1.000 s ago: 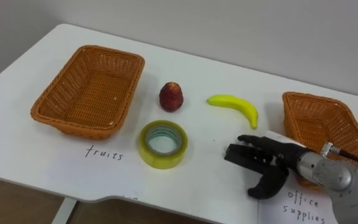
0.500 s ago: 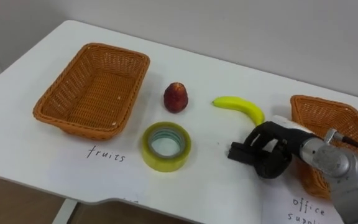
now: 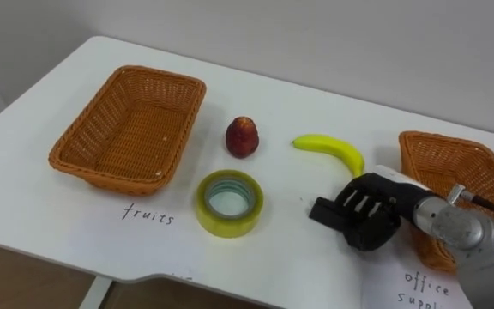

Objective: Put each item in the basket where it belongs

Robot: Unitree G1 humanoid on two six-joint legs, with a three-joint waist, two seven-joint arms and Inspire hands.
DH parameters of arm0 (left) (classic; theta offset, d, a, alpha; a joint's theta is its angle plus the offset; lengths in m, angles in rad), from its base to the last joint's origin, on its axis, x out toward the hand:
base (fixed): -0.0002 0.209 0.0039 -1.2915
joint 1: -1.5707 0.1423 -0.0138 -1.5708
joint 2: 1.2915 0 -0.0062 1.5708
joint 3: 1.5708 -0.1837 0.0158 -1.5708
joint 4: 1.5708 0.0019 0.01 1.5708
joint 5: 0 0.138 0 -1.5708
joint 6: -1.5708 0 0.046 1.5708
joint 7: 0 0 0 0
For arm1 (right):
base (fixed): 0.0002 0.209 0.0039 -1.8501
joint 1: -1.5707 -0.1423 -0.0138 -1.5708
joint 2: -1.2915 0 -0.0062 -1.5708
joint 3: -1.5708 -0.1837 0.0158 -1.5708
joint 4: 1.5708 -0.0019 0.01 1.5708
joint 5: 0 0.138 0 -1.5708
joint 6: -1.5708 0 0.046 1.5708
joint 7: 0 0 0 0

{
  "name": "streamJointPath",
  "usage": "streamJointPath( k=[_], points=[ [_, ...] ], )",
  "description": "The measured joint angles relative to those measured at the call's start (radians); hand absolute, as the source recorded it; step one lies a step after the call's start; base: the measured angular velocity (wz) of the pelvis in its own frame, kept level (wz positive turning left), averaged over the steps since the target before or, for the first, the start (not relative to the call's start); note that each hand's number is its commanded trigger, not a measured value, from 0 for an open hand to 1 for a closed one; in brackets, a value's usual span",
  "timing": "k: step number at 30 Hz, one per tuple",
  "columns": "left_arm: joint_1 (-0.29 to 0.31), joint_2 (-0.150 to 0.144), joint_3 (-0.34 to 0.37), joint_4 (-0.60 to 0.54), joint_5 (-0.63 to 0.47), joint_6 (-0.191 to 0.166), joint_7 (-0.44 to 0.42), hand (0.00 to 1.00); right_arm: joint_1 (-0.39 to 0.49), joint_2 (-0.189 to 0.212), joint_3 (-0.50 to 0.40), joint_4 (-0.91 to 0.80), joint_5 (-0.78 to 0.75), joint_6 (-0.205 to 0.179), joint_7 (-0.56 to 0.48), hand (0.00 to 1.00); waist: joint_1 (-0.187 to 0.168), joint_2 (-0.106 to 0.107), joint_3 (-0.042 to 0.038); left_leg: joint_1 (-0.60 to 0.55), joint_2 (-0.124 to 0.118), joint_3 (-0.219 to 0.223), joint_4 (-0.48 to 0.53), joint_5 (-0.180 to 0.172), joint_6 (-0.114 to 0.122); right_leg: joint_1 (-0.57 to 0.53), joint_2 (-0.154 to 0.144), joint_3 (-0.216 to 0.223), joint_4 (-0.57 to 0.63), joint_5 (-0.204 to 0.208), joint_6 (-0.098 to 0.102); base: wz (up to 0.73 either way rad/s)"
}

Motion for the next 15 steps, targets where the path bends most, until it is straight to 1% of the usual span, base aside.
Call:
streamJointPath(
  k=[4, 5, 9, 12, 14, 15],
  points=[
    [-0.001, 0.000, -0.001, 0.001, -0.043, -0.002, 0.001, 0.00, -0.004, 0.000, -0.001, -0.007, 0.016, -0.015, -0.005, 1.00, -0.004, -0.001, 0.0001, 0.000, 0.000, 0.002, 0.000, 0.000, 0.000, 0.006, 0.001, 0.008, 0.001, 0.000, 0.000, 0.00],
    [0.000, 0.000, -0.004, 0.002, -0.068, -0.003, 0.003, 0.00, 0.002, 0.000, 0.000, -0.010, 0.028, -0.018, -0.014, 1.00, -0.004, -0.001, 0.0001, 0.000, 0.000, 0.003, 0.000, 0.000, 0.000, 0.006, 0.001, 0.009, 0.001, 0.000, 0.000, 0.00],
    [0.003, -0.001, -0.005, 0.005, -0.117, -0.005, 0.019, 0.00, 0.010, -0.004, 0.000, -0.027, 0.038, -0.016, -0.031, 1.00, -0.003, 0.003, 0.0019, 0.000, 0.000, 0.014, 0.001, 0.000, 0.000, 0.004, 0.004, 0.018, 0.000, 0.000, 0.000, -0.04],
    [0.013, -0.012, 0.011, 0.006, -0.117, -0.006, 0.029, 0.00, 0.048, -0.007, -0.021, -0.103, 0.048, -0.017, -0.024, 1.00, -0.007, 0.020, 0.0075, -0.003, 0.000, 0.023, -0.001, -0.001, 0.002, -0.004, 0.001, 0.023, 0.004, 0.001, 0.001, -0.06],
    [0.019, -0.019, 0.032, 0.005, -0.117, -0.006, 0.027, 0.00, 0.071, -0.007, -0.035, -0.157, 0.075, -0.017, -0.009, 1.00, -0.015, 0.027, 0.0114, -0.010, 0.000, 0.022, -0.001, -0.001, 0.002, -0.014, 0.001, 0.025, 0.006, 0.001, 0.001, -0.06],
    [0.025, -0.024, 0.043, 0.005, -0.117, -0.007, 0.027, 0.00, 0.085, -0.007, -0.041, -0.195, 0.085, -0.019, 0.000, 1.00, -0.020, 0.029, 0.0099, -0.016, 0.000, 0.022, 0.000, -0.001, 0.002, -0.021, 0.000, 0.026, 0.008, 0.001, 0.001, -0.03]
  ],
)
